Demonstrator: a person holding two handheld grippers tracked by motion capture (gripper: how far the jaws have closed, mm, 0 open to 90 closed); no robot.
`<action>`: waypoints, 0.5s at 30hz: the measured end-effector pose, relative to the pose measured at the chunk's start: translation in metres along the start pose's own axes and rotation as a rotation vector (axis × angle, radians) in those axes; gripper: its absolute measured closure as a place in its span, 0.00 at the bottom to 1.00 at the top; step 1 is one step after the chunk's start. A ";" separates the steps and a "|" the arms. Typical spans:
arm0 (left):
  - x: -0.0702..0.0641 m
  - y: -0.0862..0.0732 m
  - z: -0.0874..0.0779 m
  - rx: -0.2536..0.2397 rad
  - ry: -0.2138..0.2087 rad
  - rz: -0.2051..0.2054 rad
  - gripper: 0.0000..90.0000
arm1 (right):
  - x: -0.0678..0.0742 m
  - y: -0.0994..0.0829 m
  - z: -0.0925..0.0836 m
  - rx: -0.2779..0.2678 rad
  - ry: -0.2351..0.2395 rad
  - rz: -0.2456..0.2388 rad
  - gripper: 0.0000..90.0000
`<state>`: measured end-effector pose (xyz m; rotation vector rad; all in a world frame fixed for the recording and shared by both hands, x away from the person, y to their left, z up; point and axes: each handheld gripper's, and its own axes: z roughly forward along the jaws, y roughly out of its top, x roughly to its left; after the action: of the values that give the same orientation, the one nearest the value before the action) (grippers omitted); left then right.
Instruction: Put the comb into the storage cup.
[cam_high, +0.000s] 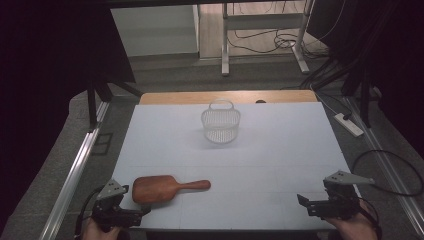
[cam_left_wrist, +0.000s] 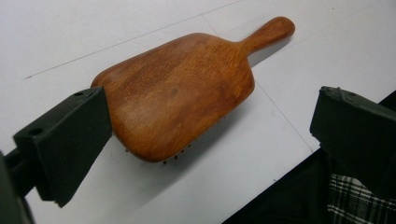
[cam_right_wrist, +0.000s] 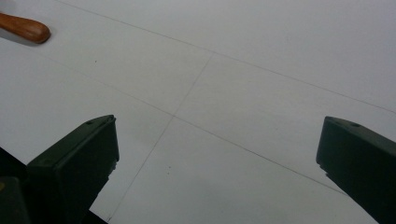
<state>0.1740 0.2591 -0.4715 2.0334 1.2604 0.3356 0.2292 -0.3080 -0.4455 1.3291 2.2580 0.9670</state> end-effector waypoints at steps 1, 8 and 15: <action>0.000 0.000 0.000 0.000 0.000 -0.002 0.00 | 0.000 0.000 0.000 0.001 0.000 -0.001 0.00; 0.002 0.000 0.000 0.002 -0.007 -0.015 0.00 | 0.001 0.001 0.000 0.002 -0.007 -0.013 0.00; 0.002 0.000 0.000 0.011 -0.005 -0.014 0.00 | 0.001 0.001 0.001 -0.001 -0.007 -0.010 0.00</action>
<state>0.1749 0.2607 -0.4719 2.0321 1.2756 0.3173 0.2296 -0.3067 -0.4455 1.3171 2.2571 0.9581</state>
